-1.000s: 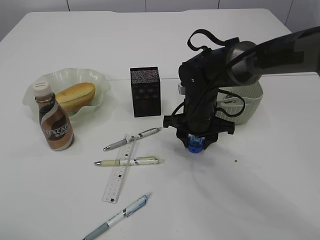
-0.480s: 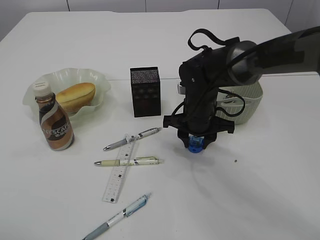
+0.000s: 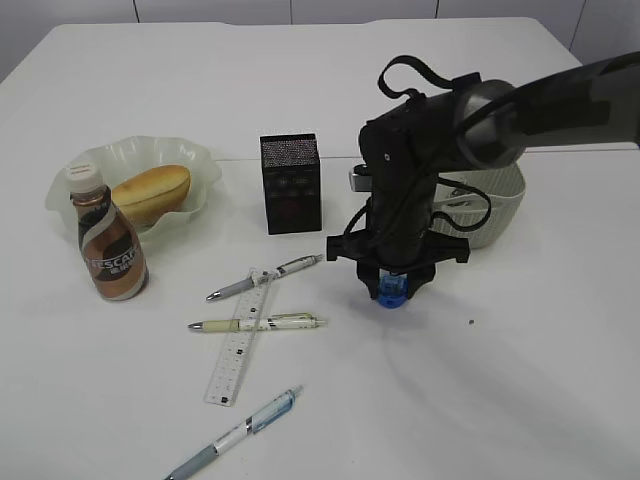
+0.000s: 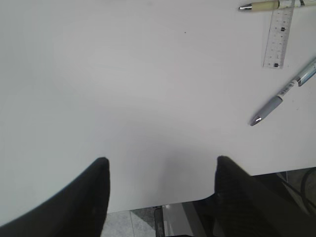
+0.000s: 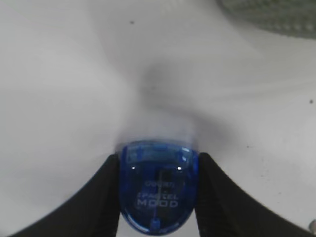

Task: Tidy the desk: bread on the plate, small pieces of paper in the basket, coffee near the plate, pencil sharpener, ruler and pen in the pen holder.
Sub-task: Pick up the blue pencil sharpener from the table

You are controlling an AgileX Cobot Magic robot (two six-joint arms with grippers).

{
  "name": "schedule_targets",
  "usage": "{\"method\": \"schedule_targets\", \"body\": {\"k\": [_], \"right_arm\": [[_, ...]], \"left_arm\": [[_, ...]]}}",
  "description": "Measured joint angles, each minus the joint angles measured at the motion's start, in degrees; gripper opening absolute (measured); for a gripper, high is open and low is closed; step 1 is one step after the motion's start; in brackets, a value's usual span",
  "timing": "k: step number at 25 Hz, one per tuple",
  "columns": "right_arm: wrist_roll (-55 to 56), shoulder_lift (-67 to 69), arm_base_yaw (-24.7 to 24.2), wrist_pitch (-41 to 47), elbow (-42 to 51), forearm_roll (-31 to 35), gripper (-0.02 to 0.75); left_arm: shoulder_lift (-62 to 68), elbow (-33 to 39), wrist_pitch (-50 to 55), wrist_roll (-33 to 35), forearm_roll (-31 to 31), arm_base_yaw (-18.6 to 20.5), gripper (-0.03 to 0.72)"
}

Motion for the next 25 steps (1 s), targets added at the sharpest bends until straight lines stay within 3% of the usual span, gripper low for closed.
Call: {"method": "schedule_targets", "body": {"k": [10, 17, 25], "right_arm": [[-9.2, -0.8, 2.1, 1.7, -1.3, 0.8, 0.301], [-23.5, -0.9, 3.8, 5.1, -2.8, 7.7, 0.301], [-30.2, -9.0, 4.6, 2.7, -3.2, 11.7, 0.300]], "left_arm": [[0.0, 0.0, 0.0, 0.0, 0.0, 0.0, 0.486], [0.0, 0.0, 0.0, 0.0, 0.3, 0.0, 0.486], [0.0, 0.0, 0.0, 0.0, 1.5, 0.0, 0.486]]}}
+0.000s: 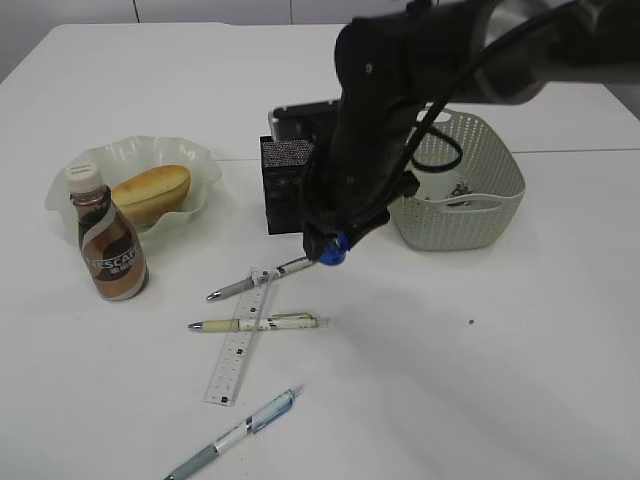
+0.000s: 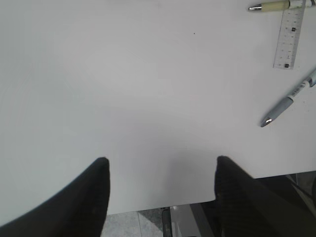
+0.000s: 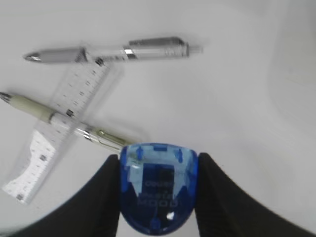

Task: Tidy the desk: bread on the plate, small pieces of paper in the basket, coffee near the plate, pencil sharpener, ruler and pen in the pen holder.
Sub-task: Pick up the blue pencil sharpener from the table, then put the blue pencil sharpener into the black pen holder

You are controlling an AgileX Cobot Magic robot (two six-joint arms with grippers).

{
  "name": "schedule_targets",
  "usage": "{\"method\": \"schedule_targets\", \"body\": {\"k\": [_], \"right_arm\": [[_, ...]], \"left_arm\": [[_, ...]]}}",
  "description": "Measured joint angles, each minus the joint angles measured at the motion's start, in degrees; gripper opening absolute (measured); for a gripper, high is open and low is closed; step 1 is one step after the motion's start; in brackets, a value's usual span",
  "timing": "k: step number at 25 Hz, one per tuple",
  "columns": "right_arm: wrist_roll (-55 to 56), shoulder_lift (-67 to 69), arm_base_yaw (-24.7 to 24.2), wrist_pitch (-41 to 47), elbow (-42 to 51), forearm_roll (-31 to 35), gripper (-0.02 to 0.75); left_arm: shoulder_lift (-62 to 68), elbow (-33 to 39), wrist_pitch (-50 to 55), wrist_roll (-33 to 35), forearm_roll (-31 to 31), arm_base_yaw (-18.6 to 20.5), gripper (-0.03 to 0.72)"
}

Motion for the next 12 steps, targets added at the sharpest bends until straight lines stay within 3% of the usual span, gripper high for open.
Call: {"method": "schedule_targets", "body": {"k": [8, 12], "right_arm": [[-8.7, -13.1, 0.0, -9.1, 0.0, 0.0, 0.300], [-12.5, -18.6, 0.0, -19.7, 3.0, 0.0, 0.300]], "left_arm": [[0.0, 0.0, 0.0, 0.0, 0.0, 0.0, 0.486], [0.0, 0.0, 0.0, 0.0, 0.0, 0.0, 0.486]]}}
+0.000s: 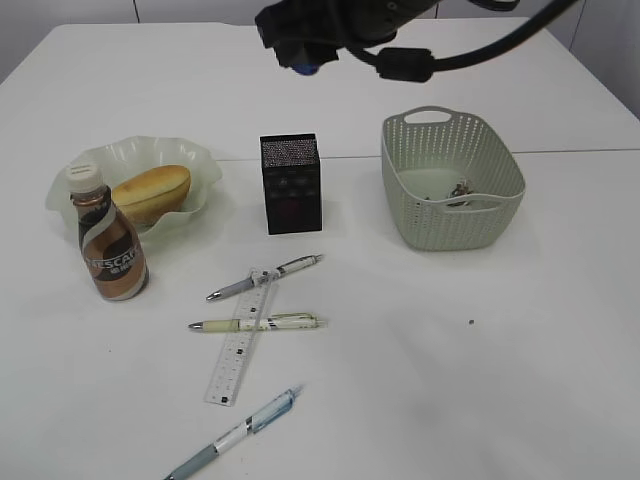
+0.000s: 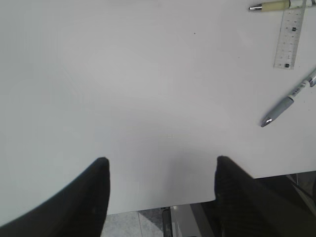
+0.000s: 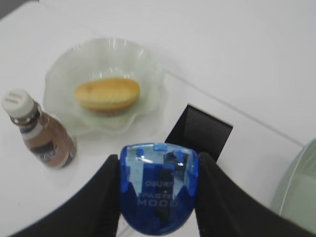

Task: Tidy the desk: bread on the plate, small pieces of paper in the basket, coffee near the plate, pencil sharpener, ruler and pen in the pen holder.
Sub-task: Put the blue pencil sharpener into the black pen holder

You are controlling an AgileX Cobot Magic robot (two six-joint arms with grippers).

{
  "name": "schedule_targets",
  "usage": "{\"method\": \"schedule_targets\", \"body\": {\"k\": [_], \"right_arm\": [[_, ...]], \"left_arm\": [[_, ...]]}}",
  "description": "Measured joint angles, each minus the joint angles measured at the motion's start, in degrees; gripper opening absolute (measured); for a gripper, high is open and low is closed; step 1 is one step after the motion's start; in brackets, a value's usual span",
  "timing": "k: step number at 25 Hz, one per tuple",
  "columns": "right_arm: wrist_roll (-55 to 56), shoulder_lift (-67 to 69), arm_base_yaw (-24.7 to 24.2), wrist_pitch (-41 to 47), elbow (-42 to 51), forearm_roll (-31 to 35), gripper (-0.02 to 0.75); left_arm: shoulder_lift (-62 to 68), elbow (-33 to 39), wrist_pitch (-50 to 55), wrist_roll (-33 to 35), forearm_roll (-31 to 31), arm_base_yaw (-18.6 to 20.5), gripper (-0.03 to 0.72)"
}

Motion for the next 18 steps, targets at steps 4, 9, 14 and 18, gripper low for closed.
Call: {"method": "schedule_targets", "body": {"k": [4, 9, 14, 18], "right_arm": [[-1.1, -6.3, 0.0, -17.3, 11.4, -0.5, 0.300], [-1.4, -10.9, -1.7, -40.2, 26.1, -2.9, 0.300], [-1.5, -8.3, -5.0, -51.0, 29.2, -2.9, 0.300], [0.5, -3.5, -5.8, -58.4, 28.5, -2.6, 0.300]], "left_arm": [[0.0, 0.0, 0.0, 0.0, 0.1, 0.0, 0.486], [0.0, 0.0, 0.0, 0.0, 0.1, 0.0, 0.486], [0.0, 0.0, 0.0, 0.0, 0.1, 0.0, 0.486], [0.0, 0.0, 0.0, 0.0, 0.1, 0.0, 0.486]]}}
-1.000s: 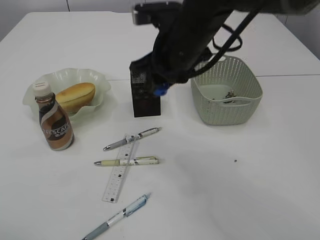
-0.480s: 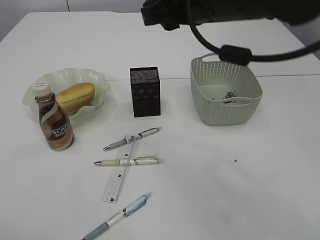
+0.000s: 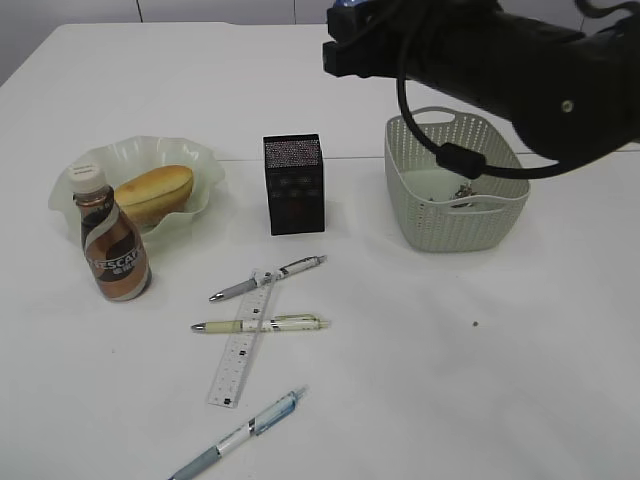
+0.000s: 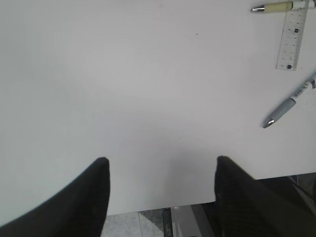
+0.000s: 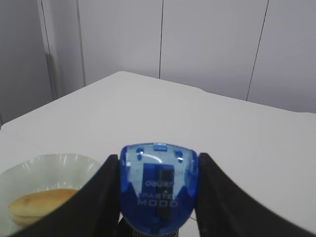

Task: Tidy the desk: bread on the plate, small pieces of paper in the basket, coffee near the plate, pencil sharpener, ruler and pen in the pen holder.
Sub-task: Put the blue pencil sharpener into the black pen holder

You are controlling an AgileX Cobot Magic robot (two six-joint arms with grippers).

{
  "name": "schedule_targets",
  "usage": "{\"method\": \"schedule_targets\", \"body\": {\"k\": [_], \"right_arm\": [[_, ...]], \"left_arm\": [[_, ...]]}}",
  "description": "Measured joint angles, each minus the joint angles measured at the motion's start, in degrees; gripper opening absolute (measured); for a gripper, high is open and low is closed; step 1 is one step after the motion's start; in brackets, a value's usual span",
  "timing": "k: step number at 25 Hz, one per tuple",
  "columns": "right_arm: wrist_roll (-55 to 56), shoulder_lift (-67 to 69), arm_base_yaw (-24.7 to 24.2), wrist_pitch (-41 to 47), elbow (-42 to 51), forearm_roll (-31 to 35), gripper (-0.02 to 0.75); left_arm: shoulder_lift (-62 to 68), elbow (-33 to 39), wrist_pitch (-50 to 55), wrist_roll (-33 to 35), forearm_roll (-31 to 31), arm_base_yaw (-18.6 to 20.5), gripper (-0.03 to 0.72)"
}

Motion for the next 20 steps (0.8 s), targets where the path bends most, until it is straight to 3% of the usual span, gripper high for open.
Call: {"method": "schedule_targets", "body": {"k": [8, 13, 20], "right_arm": [[2.9, 15.2, -0.1, -5.1, -11.0, 0.0, 0.300], [4.5, 22.4, -0.1, -0.9, -20.3, 0.0, 0.300], [6.1, 27.1, -0.1, 1.3, -23.2, -0.7, 0.300]], "left_arm": [[0.0, 0.0, 0.0, 0.0, 0.9, 0.0, 0.486], [0.0, 0.0, 0.0, 0.0, 1.4, 0.0, 0.486], [0.0, 0.0, 0.0, 0.0, 2.5, 0.0, 0.486]]}}
